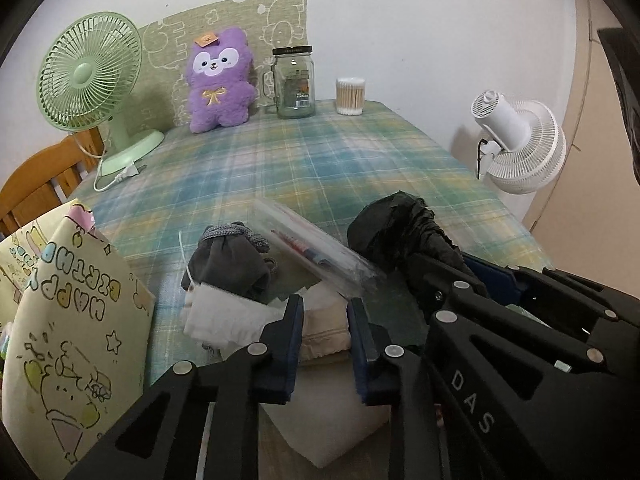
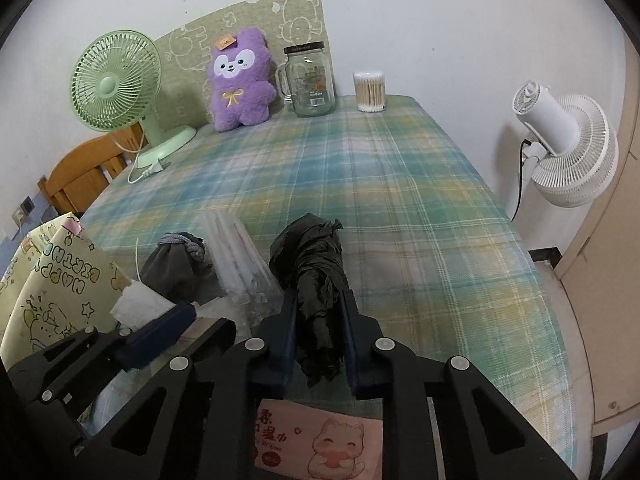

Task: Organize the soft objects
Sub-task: 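Grasp the white towel with the left tool while the right tool grasps the black umbrella, then carry the white towel toward the fabric box with the left tool while the right tool holds the umbrella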

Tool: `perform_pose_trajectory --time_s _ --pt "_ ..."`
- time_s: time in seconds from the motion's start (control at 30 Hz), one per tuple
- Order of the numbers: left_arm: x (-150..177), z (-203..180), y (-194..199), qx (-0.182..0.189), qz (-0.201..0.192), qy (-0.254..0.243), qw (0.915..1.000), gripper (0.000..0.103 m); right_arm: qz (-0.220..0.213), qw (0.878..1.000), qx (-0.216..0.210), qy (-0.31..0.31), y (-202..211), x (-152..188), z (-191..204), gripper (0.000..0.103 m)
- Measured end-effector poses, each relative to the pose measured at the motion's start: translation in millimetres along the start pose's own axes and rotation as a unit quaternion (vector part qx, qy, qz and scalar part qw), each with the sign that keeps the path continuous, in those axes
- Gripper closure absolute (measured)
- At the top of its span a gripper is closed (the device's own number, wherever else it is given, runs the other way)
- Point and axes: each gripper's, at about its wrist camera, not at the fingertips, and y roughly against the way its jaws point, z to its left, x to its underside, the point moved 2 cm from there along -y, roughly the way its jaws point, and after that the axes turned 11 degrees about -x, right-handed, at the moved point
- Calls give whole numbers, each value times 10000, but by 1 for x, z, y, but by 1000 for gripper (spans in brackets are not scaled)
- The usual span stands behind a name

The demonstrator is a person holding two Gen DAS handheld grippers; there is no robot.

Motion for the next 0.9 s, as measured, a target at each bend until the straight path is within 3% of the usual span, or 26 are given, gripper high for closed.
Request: perform_pose_trajectory --time_s 0.27,0.9 --pt "4 1 17 86 -202 18 9998 88 -180 9998 -18 50 18 3 7 81" --pt "2 11 65 128 -554 118 9983 88 -578 9982 -92 119 69 -2 29 81"
